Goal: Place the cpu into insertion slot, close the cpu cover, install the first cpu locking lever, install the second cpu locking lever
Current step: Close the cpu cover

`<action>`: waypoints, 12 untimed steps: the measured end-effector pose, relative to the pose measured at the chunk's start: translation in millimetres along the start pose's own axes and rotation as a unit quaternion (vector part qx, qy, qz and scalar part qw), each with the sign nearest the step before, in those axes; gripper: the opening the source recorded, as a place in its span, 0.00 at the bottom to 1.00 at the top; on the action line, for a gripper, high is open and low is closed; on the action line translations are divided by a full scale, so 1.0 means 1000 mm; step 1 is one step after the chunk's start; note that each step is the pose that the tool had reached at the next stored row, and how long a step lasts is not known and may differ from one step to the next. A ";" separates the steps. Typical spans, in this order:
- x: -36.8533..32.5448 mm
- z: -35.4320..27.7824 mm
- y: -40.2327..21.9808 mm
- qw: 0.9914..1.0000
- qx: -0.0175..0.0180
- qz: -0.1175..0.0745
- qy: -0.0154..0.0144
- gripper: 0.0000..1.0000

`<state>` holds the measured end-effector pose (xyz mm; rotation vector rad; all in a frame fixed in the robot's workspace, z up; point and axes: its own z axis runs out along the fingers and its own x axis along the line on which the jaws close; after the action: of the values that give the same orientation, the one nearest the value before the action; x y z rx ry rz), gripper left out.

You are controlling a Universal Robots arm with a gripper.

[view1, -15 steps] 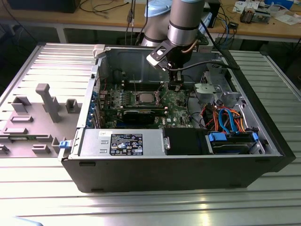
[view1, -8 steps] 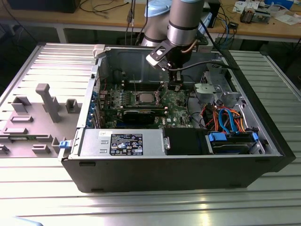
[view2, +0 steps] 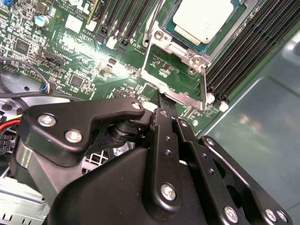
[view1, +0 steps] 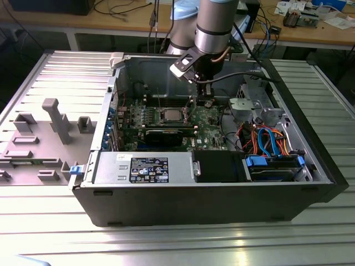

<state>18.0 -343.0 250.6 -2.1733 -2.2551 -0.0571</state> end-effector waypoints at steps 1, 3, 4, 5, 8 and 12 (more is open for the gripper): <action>0.0000 0.0000 -0.0005 1.000 0.000 0.000 0.000 0.11; 0.0001 0.0000 -0.0015 1.000 0.000 0.000 0.000 0.11; 0.0001 0.0000 -0.0020 1.000 0.000 0.000 0.000 0.11; 0.0001 -0.0001 -0.0025 1.000 0.000 0.000 0.000 0.11; 0.0002 -0.0001 -0.0044 1.000 0.000 0.000 0.000 0.11; 0.0003 -0.0001 -0.0071 1.000 0.000 0.000 0.000 0.11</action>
<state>10.9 -343.0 250.6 -2.1732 -2.2552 -0.0572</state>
